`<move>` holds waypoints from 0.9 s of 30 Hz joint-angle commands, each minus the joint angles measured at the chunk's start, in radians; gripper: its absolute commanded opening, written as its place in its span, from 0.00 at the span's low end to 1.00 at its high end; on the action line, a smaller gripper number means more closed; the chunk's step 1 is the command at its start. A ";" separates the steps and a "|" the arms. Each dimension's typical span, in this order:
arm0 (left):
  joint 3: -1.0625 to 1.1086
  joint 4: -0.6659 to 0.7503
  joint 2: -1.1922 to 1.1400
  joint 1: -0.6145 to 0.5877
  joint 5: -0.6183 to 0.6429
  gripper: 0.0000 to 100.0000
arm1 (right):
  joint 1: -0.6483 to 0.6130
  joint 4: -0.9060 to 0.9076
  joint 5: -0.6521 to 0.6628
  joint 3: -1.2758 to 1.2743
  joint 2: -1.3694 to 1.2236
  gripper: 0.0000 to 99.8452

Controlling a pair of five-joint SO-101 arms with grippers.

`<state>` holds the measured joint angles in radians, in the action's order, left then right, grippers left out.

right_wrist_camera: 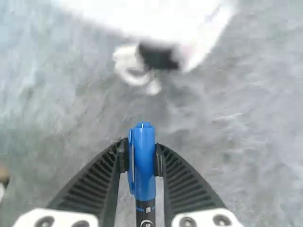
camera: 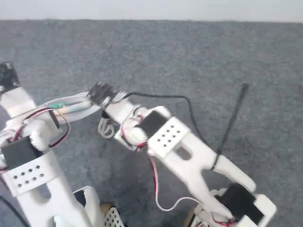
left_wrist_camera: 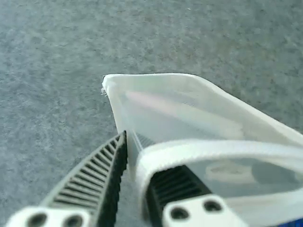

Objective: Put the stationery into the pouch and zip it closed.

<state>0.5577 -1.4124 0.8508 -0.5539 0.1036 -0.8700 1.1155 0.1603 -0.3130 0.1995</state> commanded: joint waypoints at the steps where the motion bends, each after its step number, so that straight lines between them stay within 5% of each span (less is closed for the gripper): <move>1: -0.048 -0.006 0.000 0.058 0.017 0.01 | 0.088 -0.056 -0.086 0.011 0.142 0.01; 7: -0.044 -0.006 -0.002 0.112 0.015 0.01 | 0.102 -0.070 -0.127 -0.012 0.237 0.01; 19: -0.036 -0.020 -0.002 0.167 0.014 0.01 | 0.134 -0.407 -0.180 -0.348 0.653 0.01; 27: -0.036 -0.020 -0.002 0.167 0.014 0.01 | 0.131 -0.426 -0.270 -0.399 0.849 0.01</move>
<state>0.5593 -1.4293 0.8508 -0.3974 0.1051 -0.7472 0.7150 -0.0253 -0.7196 0.9436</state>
